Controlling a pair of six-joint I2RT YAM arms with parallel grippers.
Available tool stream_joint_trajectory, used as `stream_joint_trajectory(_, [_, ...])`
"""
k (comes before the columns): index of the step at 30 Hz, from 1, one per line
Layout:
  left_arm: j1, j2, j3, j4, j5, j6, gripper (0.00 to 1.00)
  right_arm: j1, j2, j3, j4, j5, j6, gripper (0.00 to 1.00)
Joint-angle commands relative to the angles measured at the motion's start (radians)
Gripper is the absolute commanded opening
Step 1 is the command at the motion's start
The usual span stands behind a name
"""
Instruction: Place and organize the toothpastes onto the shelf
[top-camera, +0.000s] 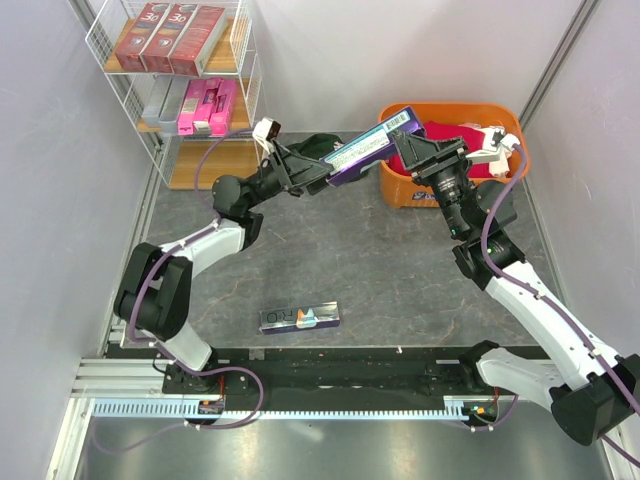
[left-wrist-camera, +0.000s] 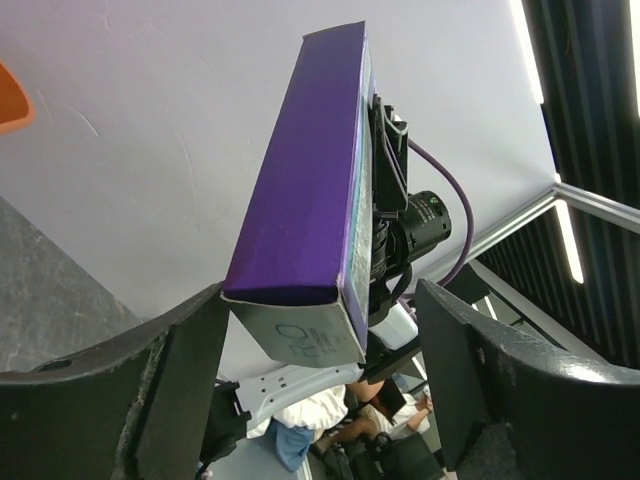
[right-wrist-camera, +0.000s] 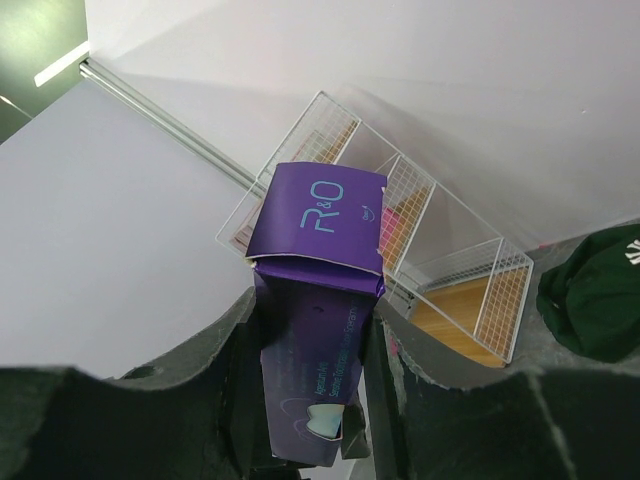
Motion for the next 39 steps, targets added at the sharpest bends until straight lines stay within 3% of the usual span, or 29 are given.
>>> stream_joint_trajectory(1, [-0.019, 0.03, 0.06, 0.067, -0.004, -0.033, 0.74, -0.001, -0.009, 0.032, 0.087, -0.009, 0.027, 0.15])
stream_joint_trajectory(5, [-0.019, 0.042, 0.054, 0.104, -0.021, -0.059, 0.59, -0.001, -0.004, 0.031, 0.09, -0.017, 0.03, 0.15])
stream_joint_trajectory(6, [-0.019, 0.047, 0.057, 0.111, -0.024, -0.064, 0.49, -0.001, -0.003, 0.03, 0.092, -0.018, 0.035, 0.15])
stream_joint_trajectory(8, [-0.019, 0.056, 0.06, 0.133, -0.027, -0.08, 0.43, -0.001, 0.003, 0.03, 0.096, -0.023, 0.035, 0.17])
stream_joint_trajectory(9, [-0.019, 0.059, 0.064, 0.14, -0.029, -0.084, 0.35, -0.001, 0.006, 0.03, 0.096, -0.024, 0.038, 0.18])
stream_joint_trajectory(12, [-0.015, 0.064, 0.063, 0.157, -0.036, -0.094, 0.28, -0.001, 0.01, 0.028, 0.095, -0.02, 0.036, 0.27])
stream_joint_trajectory(13, [-0.015, 0.062, 0.06, 0.171, -0.041, -0.097, 0.28, 0.0, 0.008, 0.025, 0.093, -0.017, 0.036, 0.38])
stream_joint_trajectory(15, [-0.005, 0.062, 0.055, 0.177, -0.045, -0.102, 0.27, -0.001, 0.003, 0.019, 0.089, 0.008, 0.036, 0.48])
stream_joint_trajectory(16, [-0.002, 0.059, 0.051, 0.182, -0.045, -0.104, 0.27, 0.0, -0.003, 0.018, 0.089, 0.014, 0.033, 0.59])
stream_joint_trajectory(25, [0.085, 0.012, -0.031, 0.179, -0.035, -0.088, 0.26, -0.001, 0.002, 0.009, 0.086, 0.038, 0.009, 0.94])
stream_joint_trajectory(27, [0.119, -0.004, -0.07, 0.177, -0.024, -0.088, 0.26, -0.001, 0.008, 0.008, 0.084, 0.04, 0.007, 0.98])
stream_joint_trajectory(39, [0.396, -0.116, -0.446, 0.285, 0.063, -0.122, 0.25, -0.001, 0.052, -0.001, 0.082, 0.017, 0.015, 0.98])
